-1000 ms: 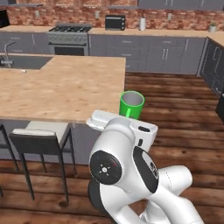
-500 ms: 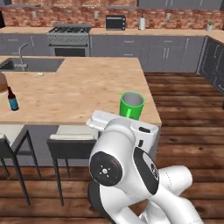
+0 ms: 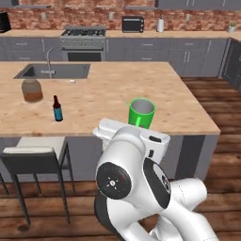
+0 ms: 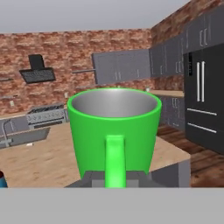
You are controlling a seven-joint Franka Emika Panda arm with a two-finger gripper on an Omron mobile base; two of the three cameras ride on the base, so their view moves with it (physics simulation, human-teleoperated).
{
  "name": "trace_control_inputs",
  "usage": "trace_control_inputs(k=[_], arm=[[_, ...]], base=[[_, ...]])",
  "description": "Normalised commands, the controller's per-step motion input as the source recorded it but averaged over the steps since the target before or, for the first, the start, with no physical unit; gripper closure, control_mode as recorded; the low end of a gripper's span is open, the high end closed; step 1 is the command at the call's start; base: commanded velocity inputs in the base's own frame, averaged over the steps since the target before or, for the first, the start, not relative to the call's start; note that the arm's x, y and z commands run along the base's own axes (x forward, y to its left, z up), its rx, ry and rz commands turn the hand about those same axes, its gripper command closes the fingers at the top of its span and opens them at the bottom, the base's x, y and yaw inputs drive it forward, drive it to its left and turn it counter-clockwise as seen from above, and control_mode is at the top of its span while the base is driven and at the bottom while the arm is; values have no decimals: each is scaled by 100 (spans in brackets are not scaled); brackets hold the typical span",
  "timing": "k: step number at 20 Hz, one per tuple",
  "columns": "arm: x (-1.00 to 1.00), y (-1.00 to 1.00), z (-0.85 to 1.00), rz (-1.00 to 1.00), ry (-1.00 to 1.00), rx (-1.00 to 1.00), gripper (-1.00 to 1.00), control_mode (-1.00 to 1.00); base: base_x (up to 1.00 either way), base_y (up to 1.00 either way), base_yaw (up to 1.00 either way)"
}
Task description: Open the cabinet directly in front. Then move the beer and the mug to the dining counter with the jar on it.
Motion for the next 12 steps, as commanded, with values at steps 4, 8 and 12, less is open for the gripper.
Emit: trace_control_inputs(k=[4,8,12], arm=[[0,0,0,0,0,0,100,100],[0,0,0,0,0,0,100,100],[0,0,0,0,0,0,100,100]], base=[[0,100,-11],[10,100,-13],[39,100,-18]])
